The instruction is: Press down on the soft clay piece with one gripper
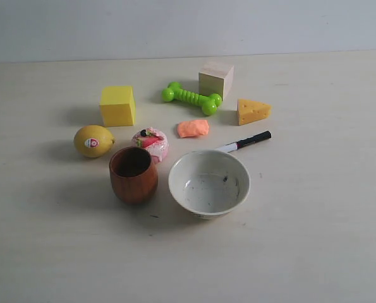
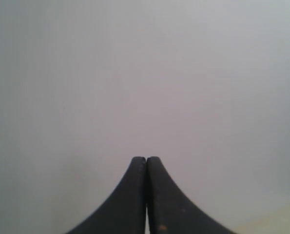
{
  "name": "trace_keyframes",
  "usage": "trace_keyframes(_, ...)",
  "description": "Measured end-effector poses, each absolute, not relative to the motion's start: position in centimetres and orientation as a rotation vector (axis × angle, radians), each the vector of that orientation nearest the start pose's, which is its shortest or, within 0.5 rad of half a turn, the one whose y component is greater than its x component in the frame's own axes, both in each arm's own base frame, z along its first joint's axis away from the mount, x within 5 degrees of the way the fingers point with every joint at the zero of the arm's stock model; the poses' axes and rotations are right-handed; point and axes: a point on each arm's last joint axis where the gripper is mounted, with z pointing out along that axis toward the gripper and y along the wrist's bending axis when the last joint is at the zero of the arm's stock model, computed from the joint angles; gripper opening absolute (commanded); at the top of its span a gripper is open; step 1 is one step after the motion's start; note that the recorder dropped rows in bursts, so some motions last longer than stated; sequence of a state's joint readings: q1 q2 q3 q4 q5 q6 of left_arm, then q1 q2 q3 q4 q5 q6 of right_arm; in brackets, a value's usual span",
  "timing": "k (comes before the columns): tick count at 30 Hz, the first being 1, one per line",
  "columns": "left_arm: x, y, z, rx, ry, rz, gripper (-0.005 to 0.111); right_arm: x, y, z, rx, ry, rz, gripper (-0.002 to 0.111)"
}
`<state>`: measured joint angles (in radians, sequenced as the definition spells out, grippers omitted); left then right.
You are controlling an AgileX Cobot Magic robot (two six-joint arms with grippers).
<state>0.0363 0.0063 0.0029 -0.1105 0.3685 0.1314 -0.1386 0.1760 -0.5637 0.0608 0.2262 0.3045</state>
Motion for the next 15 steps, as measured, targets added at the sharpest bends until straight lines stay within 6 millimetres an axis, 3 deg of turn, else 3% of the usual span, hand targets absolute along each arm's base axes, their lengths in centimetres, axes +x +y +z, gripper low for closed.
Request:
trace_keyframes(4,5.3,-0.2,17.9,0.020,1.859,0.008,0.000,4.2,0.4,40.0,0.188,1.454,0.165,0.000)
trace_keyframes(7,5.3,-0.2,17.9,0.020,1.859,0.008,0.000,6.1,1.4,41.9,0.054,1.590,0.231,0.000)
trace_keyframes(15,5.3,-0.2,17.9,0.020,1.859,0.008,0.000,13.9,3.2,44.1,-0.161,1.897,0.521,0.000)
